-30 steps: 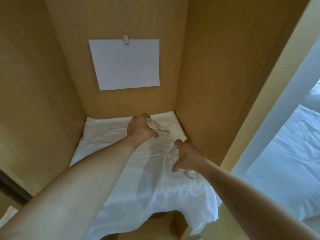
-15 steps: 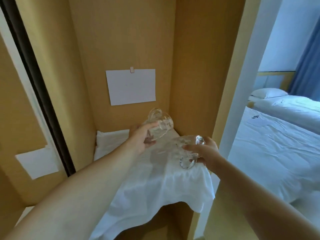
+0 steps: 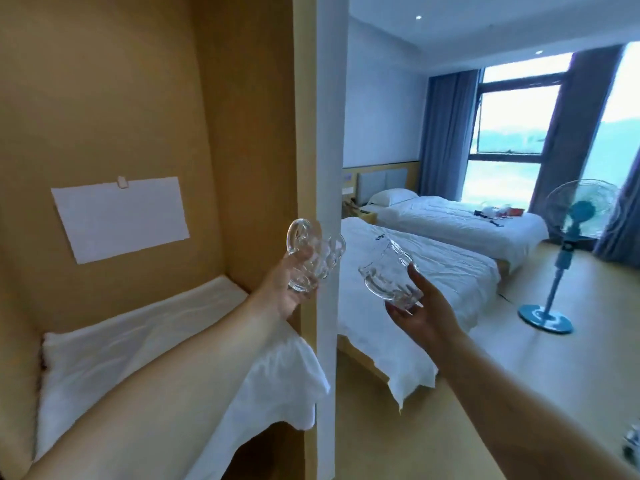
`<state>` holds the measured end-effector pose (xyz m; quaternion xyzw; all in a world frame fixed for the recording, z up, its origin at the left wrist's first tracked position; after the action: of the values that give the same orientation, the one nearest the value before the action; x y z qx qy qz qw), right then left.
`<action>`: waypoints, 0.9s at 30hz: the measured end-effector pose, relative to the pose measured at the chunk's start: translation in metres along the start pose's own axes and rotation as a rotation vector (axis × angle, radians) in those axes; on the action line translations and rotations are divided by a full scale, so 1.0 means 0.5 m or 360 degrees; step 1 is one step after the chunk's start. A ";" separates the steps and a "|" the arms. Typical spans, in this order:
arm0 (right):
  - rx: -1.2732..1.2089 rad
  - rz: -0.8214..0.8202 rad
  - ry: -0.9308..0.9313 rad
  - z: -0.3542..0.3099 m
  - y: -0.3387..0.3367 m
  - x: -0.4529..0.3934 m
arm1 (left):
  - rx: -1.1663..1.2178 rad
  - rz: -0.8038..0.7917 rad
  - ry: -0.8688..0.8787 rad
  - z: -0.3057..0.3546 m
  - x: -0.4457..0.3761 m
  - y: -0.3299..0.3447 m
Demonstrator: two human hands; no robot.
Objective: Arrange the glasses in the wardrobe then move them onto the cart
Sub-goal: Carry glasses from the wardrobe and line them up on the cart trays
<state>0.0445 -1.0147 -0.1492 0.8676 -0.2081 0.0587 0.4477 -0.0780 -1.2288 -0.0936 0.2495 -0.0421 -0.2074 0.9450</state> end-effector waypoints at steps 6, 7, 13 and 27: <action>-0.0134 -0.0033 -0.0200 -0.196 -0.133 0.041 | 0.0152 -0.0137 -0.0123 -0.113 -0.065 0.234; -0.0134 -0.0037 -0.0225 -0.223 -0.157 0.045 | 0.0167 -0.0181 -0.0139 -0.133 -0.076 0.275; -0.0162 -0.0049 -0.0359 -0.372 -0.288 0.059 | 0.0161 -0.0385 -0.0238 -0.270 -0.119 0.511; -0.0160 0.0427 -0.0596 -0.658 -0.584 0.083 | 0.0008 -0.0797 -0.0545 -0.556 -0.204 0.877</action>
<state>0.2305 -0.6143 -0.1622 0.8047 -0.4035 -0.0547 0.4320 0.0426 -0.7142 -0.1191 0.2159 -0.1386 -0.4729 0.8429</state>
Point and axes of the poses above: each hand's wrist, its own x-axis away from the middle knuckle, its own y-axis out of the palm, z = x × y, the point moved 10 cm from there along -x, towards the middle knuckle, and after that the axes turned 8 degrees about y, right-handed, at the moved point
